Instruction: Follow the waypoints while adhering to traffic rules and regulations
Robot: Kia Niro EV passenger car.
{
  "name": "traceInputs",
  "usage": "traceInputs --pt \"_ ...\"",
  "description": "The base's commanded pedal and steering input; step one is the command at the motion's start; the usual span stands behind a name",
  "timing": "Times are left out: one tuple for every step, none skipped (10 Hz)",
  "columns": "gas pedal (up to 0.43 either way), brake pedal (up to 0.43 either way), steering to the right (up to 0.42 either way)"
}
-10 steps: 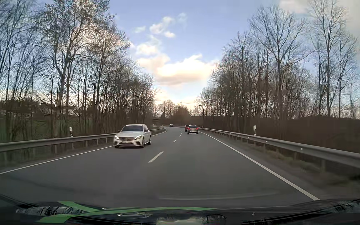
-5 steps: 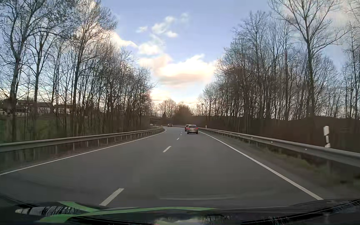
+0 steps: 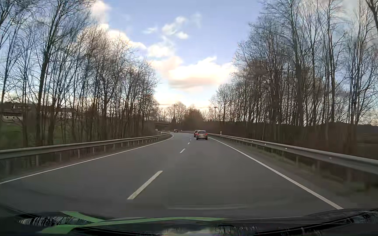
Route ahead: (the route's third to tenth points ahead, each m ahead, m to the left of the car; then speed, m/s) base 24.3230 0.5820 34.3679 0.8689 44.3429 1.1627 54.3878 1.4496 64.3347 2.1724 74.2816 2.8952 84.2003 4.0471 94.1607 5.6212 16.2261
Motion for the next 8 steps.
traceInputs --pt "0.079 0.0 -0.005" --pt "0.079 0.0 -0.005" --pt "0.118 0.0 -0.005" --pt "0.13 0.0 -0.004" --pt "0.13 0.0 -0.003" --pt "0.13 0.0 -0.003" --pt "0.13 0.0 -0.003" --pt "0.13 0.0 -0.003"
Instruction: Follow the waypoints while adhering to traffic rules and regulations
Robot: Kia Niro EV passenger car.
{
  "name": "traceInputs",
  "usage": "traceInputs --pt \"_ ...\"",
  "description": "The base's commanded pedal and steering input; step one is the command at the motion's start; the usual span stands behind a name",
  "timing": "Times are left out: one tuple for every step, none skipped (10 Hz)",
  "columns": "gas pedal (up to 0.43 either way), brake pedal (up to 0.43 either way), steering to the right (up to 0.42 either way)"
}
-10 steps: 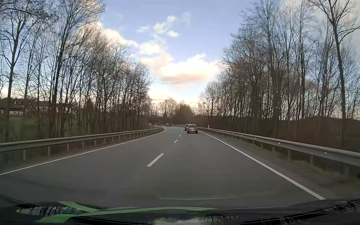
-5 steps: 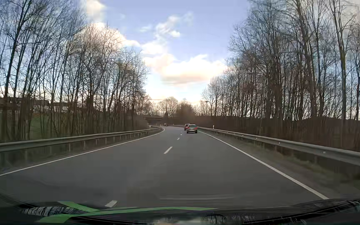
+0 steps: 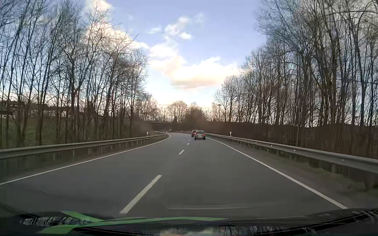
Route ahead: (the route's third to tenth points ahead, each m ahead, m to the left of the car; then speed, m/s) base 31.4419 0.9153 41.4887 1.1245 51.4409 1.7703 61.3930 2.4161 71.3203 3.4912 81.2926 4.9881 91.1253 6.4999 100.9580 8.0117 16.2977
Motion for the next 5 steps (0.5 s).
traceInputs --pt "0.13 0.0 -0.002" --pt "0.13 0.0 -0.003" --pt "0.13 0.0 -0.003" --pt "0.13 0.0 -0.001" --pt "0.13 0.0 -0.002"
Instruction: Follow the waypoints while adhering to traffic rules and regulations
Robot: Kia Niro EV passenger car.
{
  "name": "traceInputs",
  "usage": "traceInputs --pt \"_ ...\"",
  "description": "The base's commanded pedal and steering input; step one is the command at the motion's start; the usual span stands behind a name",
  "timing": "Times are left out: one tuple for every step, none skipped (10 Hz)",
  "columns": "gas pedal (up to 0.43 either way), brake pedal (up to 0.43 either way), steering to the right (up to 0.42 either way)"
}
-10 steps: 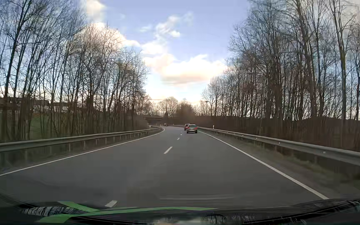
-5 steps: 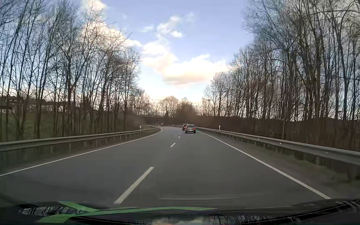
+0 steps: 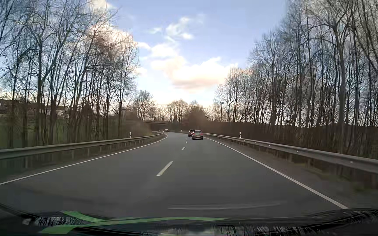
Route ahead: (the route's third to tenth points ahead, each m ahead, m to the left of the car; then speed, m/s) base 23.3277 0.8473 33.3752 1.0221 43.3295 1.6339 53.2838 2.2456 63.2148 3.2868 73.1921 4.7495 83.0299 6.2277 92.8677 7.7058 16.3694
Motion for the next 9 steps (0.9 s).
traceInputs --pt "0.13 0.0 -0.002" --pt "0.13 0.0 -0.002" --pt "0.13 0.0 -0.002" --pt "0.13 0.0 -0.002" --pt "0.13 0.0 -0.002" --pt "0.13 0.0 -0.003" --pt "0.13 0.0 -0.003" --pt "0.13 0.0 -0.004" --pt "0.13 0.0 -0.005"
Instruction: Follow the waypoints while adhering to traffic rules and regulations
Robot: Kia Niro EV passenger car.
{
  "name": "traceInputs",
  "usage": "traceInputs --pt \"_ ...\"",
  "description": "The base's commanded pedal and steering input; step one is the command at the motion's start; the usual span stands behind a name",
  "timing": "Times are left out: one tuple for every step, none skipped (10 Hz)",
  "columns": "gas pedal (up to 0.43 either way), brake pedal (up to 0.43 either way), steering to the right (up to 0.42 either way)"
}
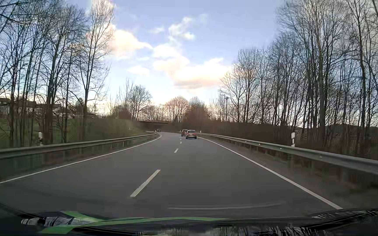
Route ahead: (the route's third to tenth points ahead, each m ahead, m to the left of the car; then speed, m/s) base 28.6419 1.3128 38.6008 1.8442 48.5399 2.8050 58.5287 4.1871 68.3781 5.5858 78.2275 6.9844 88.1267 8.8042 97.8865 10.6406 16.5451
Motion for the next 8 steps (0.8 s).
traceInputs --pt "0.13 0.0 -0.005" --pt "0.13 0.0 -0.005" --pt "0.13 0.0 -0.005" --pt "0.13 0.0 -0.005" --pt "0.13 0.0 -0.006" --pt "0.13 0.0 -0.008" --pt "0.13 0.0 -0.009" --pt "0.13 0.0 -0.009"
